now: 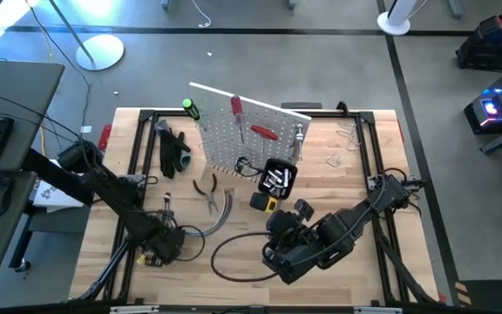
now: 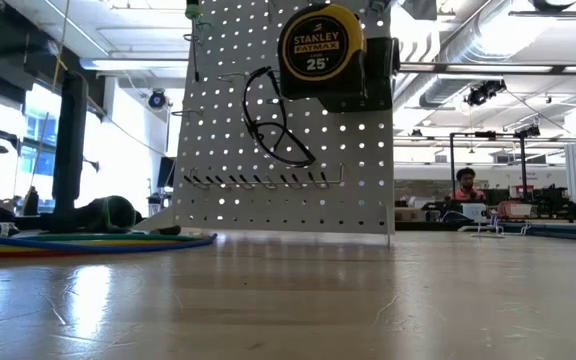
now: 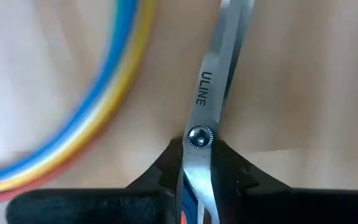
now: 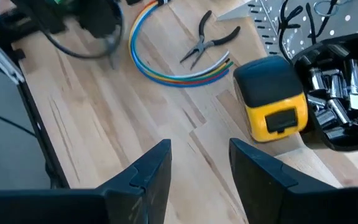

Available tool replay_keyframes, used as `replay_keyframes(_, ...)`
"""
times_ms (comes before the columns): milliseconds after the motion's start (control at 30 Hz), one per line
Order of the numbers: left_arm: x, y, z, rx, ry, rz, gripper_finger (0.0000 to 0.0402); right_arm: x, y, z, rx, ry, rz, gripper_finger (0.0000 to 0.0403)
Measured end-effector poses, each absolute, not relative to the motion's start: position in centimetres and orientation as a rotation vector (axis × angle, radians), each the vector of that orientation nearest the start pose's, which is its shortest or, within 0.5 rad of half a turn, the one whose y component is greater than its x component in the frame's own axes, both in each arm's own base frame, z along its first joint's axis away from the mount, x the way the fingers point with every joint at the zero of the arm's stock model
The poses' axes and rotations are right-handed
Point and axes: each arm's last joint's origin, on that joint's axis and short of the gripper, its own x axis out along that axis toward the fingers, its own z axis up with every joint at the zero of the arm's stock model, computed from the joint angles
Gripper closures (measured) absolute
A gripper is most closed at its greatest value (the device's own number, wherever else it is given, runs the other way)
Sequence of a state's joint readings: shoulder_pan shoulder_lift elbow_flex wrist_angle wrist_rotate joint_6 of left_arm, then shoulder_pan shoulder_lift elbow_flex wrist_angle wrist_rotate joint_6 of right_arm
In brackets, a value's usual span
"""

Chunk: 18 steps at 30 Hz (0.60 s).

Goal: Hang tools onto peg board
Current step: Hang the scissors on the peg board

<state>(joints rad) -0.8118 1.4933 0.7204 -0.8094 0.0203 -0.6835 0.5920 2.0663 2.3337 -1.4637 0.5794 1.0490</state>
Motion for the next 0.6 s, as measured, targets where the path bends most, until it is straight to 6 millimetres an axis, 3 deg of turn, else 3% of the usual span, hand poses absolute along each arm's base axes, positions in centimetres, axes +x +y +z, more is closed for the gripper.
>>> replay_keyframes(133,14.9,-17.3,16.1,-0.007,1.580,-0.152,0.0359,33.5,20.9,37.5,0.278,0.873,-0.478,0.0247)
replay_keyframes(300,14.3,-18.1,18.3,-0.098,1.535,-0.089,0.0372,33.2,20.6,37.9,0.228,0.870,-0.479,0.0247)
replay_keyframes(367,14.0,-17.8,19.4,-0.124,1.513,-0.040,0.0401,33.4,20.3,37.9,0.210,0.872,-0.477,0.0247)
replay_keyframes(600,13.9,-16.4,23.9,-0.282,1.258,0.056,0.0397,33.5,20.0,37.9,0.146,0.881,-0.463,0.0247)
